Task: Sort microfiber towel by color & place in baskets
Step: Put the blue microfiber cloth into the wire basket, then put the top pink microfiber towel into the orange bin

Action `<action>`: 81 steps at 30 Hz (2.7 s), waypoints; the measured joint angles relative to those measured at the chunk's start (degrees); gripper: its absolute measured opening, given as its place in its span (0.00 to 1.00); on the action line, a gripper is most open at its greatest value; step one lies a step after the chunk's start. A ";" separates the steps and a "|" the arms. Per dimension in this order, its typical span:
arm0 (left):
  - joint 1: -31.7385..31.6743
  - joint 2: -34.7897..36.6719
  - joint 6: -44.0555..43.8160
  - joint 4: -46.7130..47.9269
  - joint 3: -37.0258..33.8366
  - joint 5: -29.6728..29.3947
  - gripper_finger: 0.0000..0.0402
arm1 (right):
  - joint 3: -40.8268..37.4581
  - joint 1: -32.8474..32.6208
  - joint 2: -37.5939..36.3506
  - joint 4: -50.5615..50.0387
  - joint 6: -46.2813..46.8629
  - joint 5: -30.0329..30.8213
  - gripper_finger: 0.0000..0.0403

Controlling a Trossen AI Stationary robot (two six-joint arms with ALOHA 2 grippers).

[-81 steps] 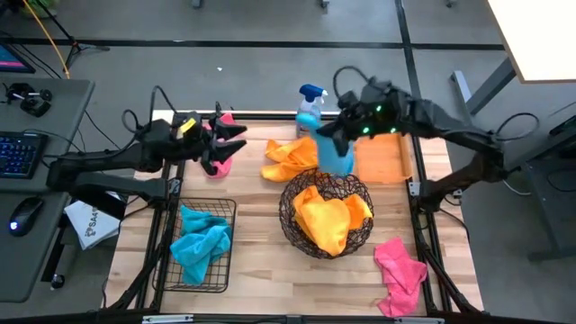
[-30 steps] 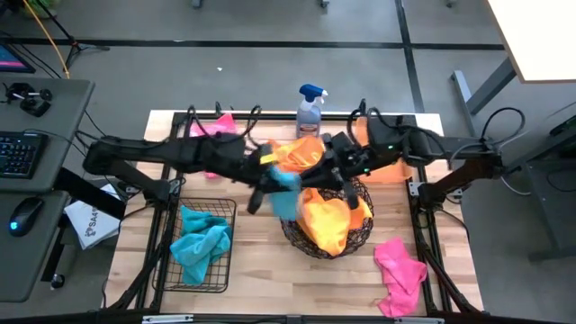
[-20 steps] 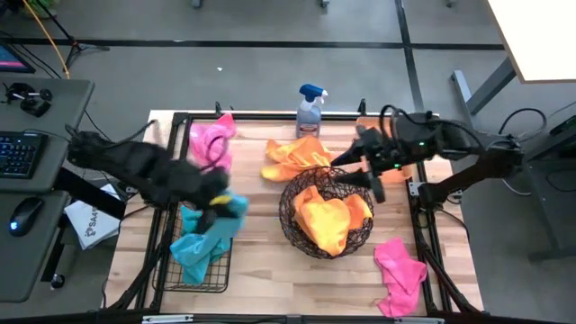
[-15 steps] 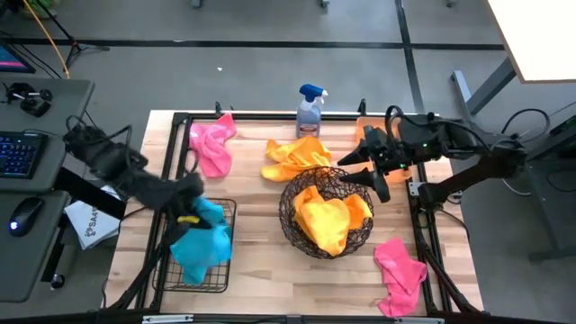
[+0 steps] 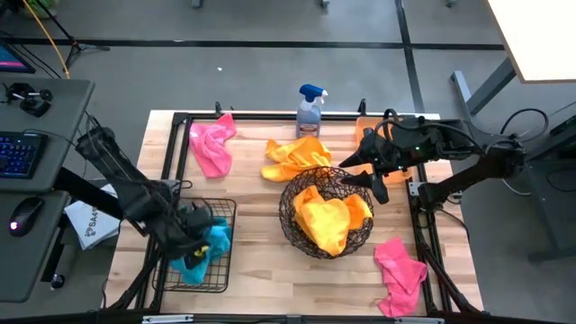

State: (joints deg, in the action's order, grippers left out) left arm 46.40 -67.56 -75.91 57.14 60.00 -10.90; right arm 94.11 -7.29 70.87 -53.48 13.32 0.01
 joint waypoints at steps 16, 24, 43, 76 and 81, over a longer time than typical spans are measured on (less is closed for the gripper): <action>-7.85 -1.06 20.15 -4.73 -13.78 25.66 0.36 | -0.24 0.02 0.68 -0.94 6.35 0.13 0.51; -11.19 -1.06 39.15 7.68 -6.70 25.76 0.63 | -0.26 -0.81 2.83 -0.25 11.93 4.24 0.51; -47.00 1.60 62.02 15.31 4.10 -6.39 0.70 | -0.26 7.43 8.98 -2.44 10.76 11.93 0.51; -87.37 -31.78 45.06 -9.54 -7.51 -3.61 0.50 | -0.26 29.41 8.12 -11.65 -9.01 -5.05 0.51; -87.11 -29.26 52.57 -12.65 -8.08 -7.12 0.06 | -0.26 26.87 6.08 -13.32 -4.20 -11.86 0.51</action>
State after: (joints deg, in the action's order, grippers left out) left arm -40.71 -96.82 -23.34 44.48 51.92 -18.02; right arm 93.84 19.58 76.95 -66.80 9.12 -11.85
